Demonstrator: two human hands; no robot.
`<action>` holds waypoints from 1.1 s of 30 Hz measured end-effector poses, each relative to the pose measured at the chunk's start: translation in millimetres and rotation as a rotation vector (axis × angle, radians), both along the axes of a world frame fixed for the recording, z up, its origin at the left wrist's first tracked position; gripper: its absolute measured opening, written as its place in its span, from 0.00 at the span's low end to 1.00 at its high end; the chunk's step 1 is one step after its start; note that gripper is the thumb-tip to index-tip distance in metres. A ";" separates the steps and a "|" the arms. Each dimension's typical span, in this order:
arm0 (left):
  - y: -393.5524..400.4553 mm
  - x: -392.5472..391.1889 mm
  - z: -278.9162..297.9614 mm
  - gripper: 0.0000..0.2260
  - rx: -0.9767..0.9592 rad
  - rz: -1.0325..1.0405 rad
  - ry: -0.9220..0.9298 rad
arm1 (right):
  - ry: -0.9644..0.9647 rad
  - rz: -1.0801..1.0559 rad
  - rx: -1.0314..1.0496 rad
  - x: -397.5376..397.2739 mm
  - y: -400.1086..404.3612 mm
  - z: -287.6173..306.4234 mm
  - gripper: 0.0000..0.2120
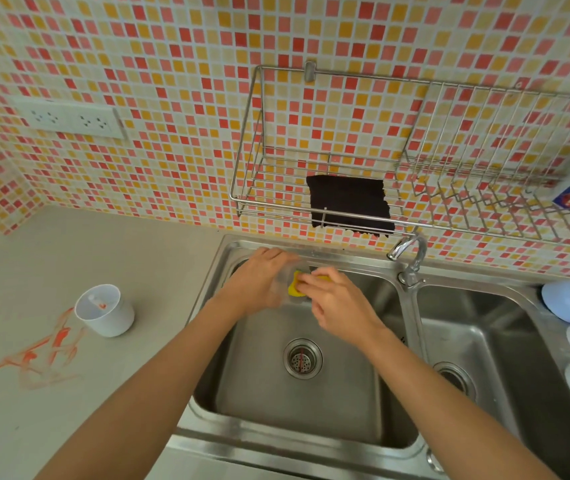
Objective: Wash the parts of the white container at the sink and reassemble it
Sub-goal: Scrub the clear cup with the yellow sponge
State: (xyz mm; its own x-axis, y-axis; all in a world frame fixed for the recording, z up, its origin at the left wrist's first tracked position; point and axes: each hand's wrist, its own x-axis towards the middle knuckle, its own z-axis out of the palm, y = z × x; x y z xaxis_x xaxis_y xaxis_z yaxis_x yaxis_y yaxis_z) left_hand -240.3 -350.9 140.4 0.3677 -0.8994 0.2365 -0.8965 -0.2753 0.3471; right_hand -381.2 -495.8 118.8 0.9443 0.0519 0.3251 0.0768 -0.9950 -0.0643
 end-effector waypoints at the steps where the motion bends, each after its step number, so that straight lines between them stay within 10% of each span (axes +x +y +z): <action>1: 1.7 1.7 0.0 0.27 0.006 -0.012 0.007 | -0.002 -0.001 -0.002 -2.9 3.7 -4.4 0.20; 9: 19.2 2.9 3.5 0.40 0.140 0.035 0.271 | -0.180 -0.160 0.077 -1.6 36.1 -14.9 0.04; 15: 24.3 -9.9 -20.1 0.39 -0.008 0.299 0.009 | -0.214 -0.233 0.166 8.6 65.4 -13.6 0.04; 22: 51.5 17.9 -24.7 0.35 -0.008 0.103 0.084 | 0.060 -0.387 1.029 15.0 97.8 0.4 0.12; 29: 66.9 26.1 -33.7 0.32 0.096 -0.018 0.136 | 0.105 -0.113 -0.131 32.4 78.9 -4.1 0.15; 33: 67.4 35.2 -25.4 0.35 0.056 -0.042 0.172 | -0.075 -0.176 -0.139 35.5 89.6 -0.2 0.18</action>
